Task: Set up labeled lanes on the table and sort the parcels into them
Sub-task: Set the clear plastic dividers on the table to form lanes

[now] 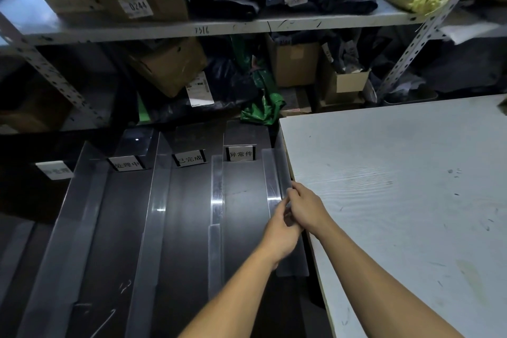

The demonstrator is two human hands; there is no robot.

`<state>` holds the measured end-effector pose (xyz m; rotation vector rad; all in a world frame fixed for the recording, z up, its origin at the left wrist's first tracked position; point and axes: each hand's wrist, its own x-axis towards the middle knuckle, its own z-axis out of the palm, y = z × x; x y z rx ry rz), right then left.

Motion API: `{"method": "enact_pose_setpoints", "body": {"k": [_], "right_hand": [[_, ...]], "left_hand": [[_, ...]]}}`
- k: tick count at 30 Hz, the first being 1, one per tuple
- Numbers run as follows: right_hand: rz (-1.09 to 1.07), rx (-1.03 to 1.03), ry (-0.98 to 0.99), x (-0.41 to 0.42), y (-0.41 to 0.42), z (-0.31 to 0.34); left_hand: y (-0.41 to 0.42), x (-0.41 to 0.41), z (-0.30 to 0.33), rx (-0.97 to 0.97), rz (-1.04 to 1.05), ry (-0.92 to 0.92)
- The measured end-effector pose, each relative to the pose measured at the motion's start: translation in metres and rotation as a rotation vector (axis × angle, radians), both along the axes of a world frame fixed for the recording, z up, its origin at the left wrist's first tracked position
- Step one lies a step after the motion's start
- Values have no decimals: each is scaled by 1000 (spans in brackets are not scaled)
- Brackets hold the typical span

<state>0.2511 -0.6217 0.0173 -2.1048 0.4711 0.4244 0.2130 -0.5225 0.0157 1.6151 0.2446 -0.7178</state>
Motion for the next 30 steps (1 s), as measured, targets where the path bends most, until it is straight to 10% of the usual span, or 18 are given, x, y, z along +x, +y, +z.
{"method": "enact_pose_setpoints", "body": {"k": [30], "right_hand": [[37, -45, -4, -15, 11, 4]], "left_hand": [[16, -16, -2, 24, -48, -15]]}}
